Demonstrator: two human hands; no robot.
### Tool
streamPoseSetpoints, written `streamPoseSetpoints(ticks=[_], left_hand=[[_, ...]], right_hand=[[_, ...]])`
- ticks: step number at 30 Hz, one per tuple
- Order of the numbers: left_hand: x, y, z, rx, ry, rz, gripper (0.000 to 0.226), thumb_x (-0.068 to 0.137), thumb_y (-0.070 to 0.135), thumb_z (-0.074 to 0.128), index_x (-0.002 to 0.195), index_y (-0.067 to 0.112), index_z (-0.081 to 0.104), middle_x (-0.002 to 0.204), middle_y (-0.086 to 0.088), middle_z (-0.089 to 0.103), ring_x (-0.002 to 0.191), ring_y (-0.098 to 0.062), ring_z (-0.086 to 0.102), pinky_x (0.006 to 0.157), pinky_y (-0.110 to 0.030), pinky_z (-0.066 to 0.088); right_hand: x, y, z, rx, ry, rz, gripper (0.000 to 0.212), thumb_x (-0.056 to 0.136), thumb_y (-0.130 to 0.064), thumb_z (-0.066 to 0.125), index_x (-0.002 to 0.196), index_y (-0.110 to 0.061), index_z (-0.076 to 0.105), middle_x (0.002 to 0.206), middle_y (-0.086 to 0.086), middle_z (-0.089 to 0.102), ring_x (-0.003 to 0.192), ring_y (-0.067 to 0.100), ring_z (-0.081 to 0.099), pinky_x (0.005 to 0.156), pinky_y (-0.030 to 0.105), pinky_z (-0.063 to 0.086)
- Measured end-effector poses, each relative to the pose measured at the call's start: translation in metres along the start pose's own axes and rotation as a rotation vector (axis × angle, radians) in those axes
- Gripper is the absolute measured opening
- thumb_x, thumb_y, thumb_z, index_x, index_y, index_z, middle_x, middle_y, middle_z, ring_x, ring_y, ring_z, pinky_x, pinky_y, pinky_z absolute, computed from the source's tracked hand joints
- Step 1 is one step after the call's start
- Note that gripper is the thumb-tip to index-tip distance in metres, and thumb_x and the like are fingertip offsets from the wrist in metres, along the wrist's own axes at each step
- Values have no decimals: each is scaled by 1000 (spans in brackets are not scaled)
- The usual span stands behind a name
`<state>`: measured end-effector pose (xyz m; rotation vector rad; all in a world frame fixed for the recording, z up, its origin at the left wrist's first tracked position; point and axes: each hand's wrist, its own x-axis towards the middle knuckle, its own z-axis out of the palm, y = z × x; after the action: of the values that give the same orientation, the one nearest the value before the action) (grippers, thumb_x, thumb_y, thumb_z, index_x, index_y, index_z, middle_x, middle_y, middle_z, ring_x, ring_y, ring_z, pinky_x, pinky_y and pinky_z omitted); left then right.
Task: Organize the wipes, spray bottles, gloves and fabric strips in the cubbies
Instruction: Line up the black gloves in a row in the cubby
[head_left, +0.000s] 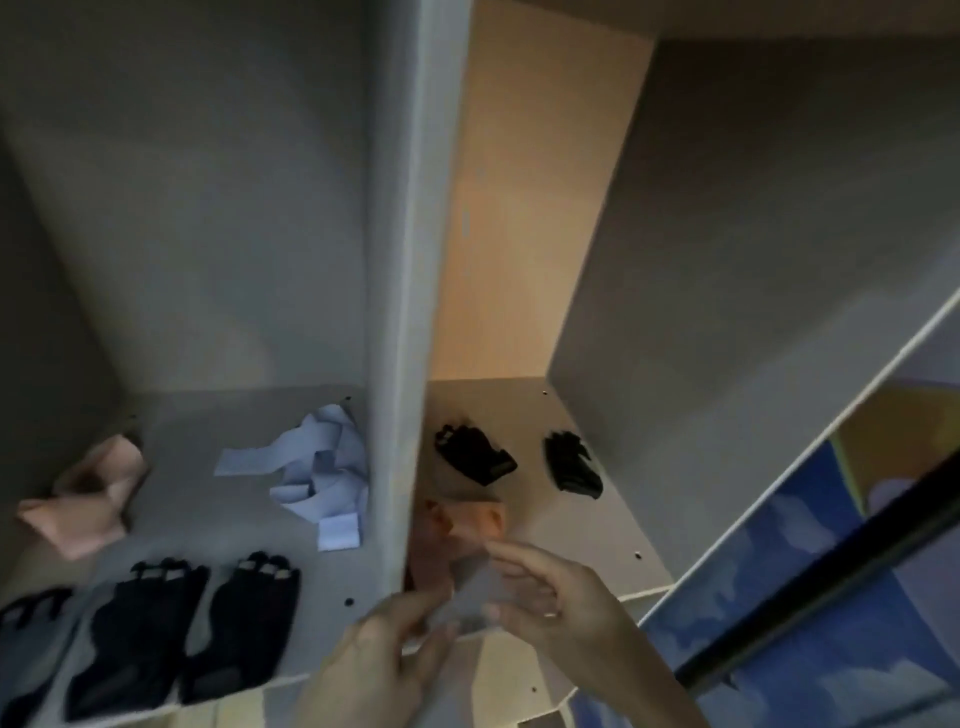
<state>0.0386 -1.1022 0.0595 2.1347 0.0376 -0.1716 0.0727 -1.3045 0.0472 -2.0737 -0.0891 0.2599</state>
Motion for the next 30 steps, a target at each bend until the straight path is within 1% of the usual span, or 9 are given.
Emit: streamPoseSetpoints(ticks=[4,6,8,11,14,17,21,27,30], left_hand=[[15,26,60,4,58,3,29,52,74,43,79,84,41,102,23,66,98,0,64,90,-30,51],[21,39,80,5,46,-1,28,65,68,51,93,71,52,109,23,64,99,2,63,89,-29,51],[28,49,95,41,47,-33,33,82,51,59,115,51,57,116,21,62,100,6,61,88,-25,49],[44,53,112,70,99,-79,36,87,44,59,123,40,58,116,13,65,105,0,61,88,-24,48],[68,51,121,89,92,-137,40,87,45,58,126,37,56,117,8,67,109,-9,62,91,-29,48],[89,49,122,107,104,-168,36,88,40,59,123,36,58,111,4,70,108,-13,63,87,-26,48],[115,51,117,94,106,-198,24,88,42,57,111,36,64,112,5,69,105,-17,65,85,-32,51],[140,44,106,71,120,-205,25,89,40,56,112,38,64,122,11,61,106,-15,64,83,-29,52],[146,37,103,90,137,-200,27,89,41,57,115,38,63,133,9,54,121,-12,53,96,-29,46]], right_hand=[[4,42,-54,-57,-33,-10,45,80,-28,75,106,-56,51,116,-10,65,109,-1,59,99,25,48],[11,65,-75,-76,-26,-14,45,81,-27,73,111,-51,51,121,-11,62,114,0,57,104,29,45],[21,84,-94,-91,-34,6,50,82,-31,72,123,-46,48,128,-13,57,119,0,53,106,34,43],[47,104,-116,-131,-70,66,68,87,-27,66,144,-35,30,136,-16,42,129,2,40,113,30,35],[88,130,-128,-262,-87,21,68,91,-25,60,148,-31,23,152,-9,28,140,5,26,115,23,21],[124,150,-132,-367,-101,102,63,93,-36,55,148,-35,23,159,1,17,146,18,15,116,31,16],[160,169,-128,-403,-149,192,60,94,-47,47,146,-46,18,161,0,1,148,23,2,119,38,11],[193,191,-126,-724,-219,172,47,100,-37,35,145,-48,23,161,2,-10,147,25,-14,120,42,7],[196,203,-124,-853,-275,207,50,101,-31,29,148,-42,17,161,1,0,148,26,-5,119,42,13]])
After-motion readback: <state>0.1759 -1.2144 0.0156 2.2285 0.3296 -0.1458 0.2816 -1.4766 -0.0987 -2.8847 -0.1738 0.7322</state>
